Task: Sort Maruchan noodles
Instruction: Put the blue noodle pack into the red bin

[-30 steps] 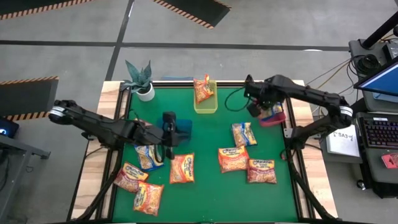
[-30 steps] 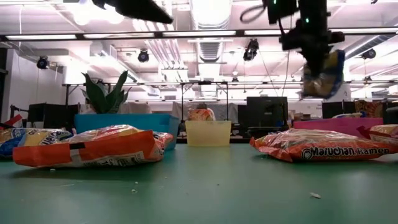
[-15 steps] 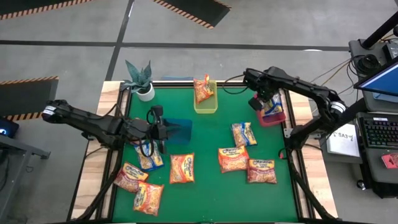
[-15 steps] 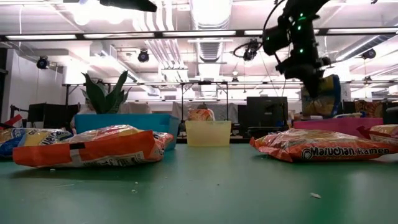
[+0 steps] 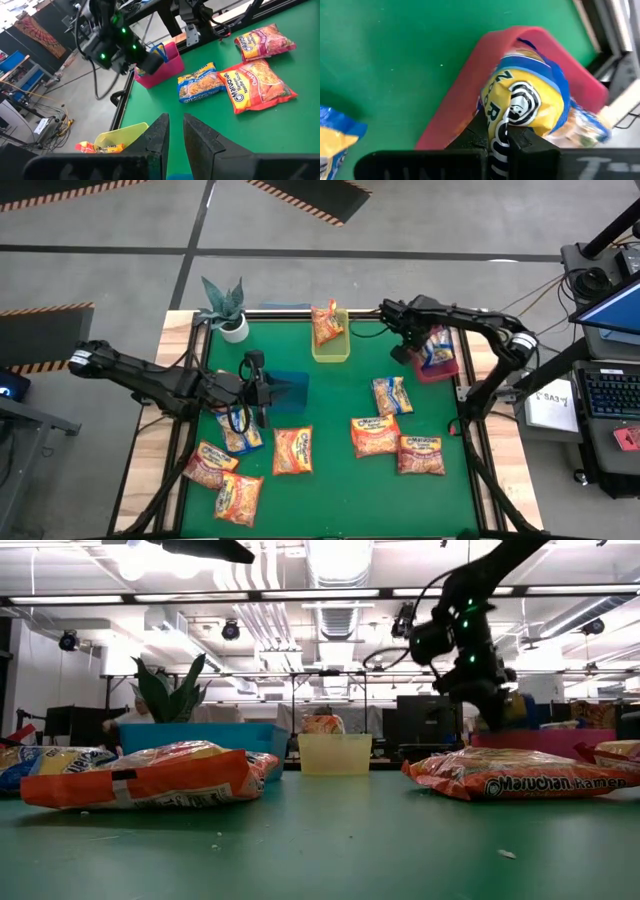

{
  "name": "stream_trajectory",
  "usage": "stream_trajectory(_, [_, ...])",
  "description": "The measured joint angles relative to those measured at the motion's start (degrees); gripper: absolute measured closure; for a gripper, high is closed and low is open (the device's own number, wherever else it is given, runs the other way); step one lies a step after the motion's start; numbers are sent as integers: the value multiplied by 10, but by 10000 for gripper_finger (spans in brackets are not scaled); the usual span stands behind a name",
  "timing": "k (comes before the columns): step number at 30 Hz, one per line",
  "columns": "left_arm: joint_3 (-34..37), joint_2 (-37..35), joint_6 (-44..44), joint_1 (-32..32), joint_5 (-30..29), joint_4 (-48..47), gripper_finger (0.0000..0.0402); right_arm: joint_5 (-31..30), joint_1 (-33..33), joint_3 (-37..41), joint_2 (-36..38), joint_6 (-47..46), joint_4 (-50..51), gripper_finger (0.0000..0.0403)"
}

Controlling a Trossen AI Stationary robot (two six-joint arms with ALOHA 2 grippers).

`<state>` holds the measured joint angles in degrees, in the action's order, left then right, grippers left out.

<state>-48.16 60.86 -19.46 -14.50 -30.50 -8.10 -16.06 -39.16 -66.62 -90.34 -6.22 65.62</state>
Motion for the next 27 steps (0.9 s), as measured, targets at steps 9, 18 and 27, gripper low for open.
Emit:
stream_trajectory(9, [0,0,-2,0,0,0,363,-14,0,25,-48,3,-19,394])
stream_trajectory(18, [0,0,-5,0,0,15,363,-2,-1,32,-21,-16,-38,372])
stream_trajectory(27, [0,0,-6,0,0,20,363,-6,-3,32,17,-28,-36,306])
